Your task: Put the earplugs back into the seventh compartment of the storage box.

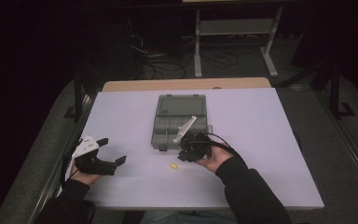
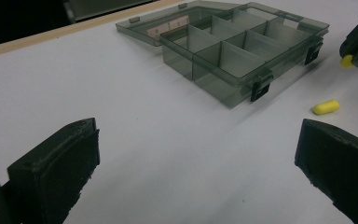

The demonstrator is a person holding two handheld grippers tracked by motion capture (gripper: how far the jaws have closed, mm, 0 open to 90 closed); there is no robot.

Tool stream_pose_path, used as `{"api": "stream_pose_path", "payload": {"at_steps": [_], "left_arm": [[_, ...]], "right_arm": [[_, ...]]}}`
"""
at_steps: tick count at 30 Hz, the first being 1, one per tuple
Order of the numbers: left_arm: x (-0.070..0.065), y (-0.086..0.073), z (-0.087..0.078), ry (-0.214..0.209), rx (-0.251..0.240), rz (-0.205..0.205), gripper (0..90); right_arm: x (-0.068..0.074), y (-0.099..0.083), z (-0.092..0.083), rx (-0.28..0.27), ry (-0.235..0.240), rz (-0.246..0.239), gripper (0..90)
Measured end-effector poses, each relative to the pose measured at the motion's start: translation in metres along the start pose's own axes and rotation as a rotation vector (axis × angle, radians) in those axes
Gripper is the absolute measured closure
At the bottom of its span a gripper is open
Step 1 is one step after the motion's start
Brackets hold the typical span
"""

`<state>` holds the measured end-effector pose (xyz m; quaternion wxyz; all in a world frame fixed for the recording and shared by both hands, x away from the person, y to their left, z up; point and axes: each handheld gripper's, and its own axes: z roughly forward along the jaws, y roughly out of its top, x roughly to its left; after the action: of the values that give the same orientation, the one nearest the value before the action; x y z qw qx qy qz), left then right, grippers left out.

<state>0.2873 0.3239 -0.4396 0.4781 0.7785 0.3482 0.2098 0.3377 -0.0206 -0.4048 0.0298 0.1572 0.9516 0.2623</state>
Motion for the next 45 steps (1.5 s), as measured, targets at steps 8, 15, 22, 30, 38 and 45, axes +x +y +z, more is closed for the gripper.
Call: {"api": "stream_pose_path", "payload": {"at_steps": [8,15,22,30,38,45], "left_arm": [[0.0,0.0,0.0,-0.001,0.003,0.0,0.0],[0.0,0.0,0.0,-0.002,0.004,0.001,0.0],[0.0,0.0,0.0,-0.003,0.001,-0.001,0.0],[0.0,0.0,0.0,-0.004,0.001,-0.003,0.0],[0.0,0.0,0.0,-0.007,0.0,-0.005,0.0],[0.0,0.0,0.0,-0.009,0.0,-0.006,0.0]], "right_arm": [[-0.007,0.01,-0.018,0.0,-0.017,-0.01,80.4],[-0.015,0.022,-0.037,-0.013,-0.041,-0.019,80.5],[-0.028,0.032,-0.038,0.021,-0.055,-0.03,80.4],[-0.049,0.036,-0.036,0.005,-0.066,0.001,80.5],[-0.068,0.033,-0.027,-0.007,-0.094,0.042,80.8],[-0.081,0.031,-0.009,0.041,-0.105,0.08,80.8]]}}
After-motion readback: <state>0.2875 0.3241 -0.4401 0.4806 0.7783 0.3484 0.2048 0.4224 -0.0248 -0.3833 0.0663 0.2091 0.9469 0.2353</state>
